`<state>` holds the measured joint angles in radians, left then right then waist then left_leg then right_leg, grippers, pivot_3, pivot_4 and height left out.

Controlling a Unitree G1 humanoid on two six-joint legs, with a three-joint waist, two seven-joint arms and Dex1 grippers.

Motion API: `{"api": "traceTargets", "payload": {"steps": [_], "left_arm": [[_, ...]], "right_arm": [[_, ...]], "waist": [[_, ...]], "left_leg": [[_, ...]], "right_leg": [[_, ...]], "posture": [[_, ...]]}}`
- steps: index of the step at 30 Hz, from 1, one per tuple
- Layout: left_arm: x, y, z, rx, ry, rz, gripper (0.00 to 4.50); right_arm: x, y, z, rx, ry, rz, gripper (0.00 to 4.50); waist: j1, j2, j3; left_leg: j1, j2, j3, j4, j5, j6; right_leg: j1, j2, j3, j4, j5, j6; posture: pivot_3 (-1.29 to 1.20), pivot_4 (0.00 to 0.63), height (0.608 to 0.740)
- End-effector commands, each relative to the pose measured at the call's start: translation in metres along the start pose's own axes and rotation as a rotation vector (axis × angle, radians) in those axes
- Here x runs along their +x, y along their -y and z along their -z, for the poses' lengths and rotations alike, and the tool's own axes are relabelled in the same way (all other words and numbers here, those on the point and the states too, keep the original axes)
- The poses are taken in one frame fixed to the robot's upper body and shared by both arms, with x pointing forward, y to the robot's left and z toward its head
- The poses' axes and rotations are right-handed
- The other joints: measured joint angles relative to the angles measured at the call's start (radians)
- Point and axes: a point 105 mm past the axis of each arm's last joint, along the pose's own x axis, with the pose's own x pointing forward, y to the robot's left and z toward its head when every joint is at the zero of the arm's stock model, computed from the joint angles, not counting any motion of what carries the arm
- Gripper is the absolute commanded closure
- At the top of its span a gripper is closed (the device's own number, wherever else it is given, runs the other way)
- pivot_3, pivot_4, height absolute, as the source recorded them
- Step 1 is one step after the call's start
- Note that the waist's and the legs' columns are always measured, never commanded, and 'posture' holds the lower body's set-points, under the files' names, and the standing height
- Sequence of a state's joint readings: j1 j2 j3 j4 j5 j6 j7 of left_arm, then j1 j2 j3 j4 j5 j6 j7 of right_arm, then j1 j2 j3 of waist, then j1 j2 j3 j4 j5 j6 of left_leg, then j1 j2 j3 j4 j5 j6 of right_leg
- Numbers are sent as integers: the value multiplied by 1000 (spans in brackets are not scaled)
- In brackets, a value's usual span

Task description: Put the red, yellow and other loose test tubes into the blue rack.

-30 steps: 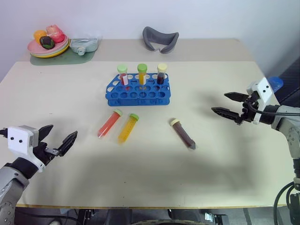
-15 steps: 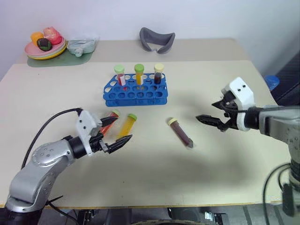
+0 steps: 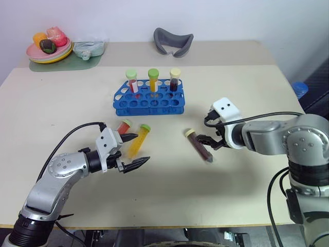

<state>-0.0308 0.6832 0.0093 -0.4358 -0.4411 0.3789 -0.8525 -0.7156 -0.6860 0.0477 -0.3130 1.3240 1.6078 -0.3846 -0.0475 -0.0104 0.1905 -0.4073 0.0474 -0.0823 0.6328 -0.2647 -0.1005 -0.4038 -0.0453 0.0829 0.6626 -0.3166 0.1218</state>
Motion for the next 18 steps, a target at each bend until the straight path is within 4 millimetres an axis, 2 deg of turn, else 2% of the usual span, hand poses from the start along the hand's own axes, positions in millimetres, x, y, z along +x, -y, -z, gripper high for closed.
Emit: {"api": "traceTargets", "payload": {"steps": [1, 11, 18], "left_arm": [[1, 5, -5, 30, 20, -1, 49], [-3, 8, -4, 23, 27, -38, 49], [-2, 9, -5, 27, 28, -51, 49]], "right_arm": [[4, -10, -6, -6, -49, -34, 0], [21, -19, 0, 29, -224, 50, 0], [27, -12, 0, 22, -272, 148, 0]], "waist": [[0, 0, 0], [0, 0, 0], [0, 0, 0]], "left_leg": [[0, 0, 0, 0, 0, 0], [-1, 0, 0, 0, 0, 0], [-1, 0, 0, 0, 0, 0]], "right_leg": [[0, 0, 0, 0, 0, 0], [-1, 0, 0, 1, 0, 0], [-2, 0, 0, 1, 0, 0]], "posture": [[0, 150, 740], [0, 150, 740], [0, 150, 740]]}}
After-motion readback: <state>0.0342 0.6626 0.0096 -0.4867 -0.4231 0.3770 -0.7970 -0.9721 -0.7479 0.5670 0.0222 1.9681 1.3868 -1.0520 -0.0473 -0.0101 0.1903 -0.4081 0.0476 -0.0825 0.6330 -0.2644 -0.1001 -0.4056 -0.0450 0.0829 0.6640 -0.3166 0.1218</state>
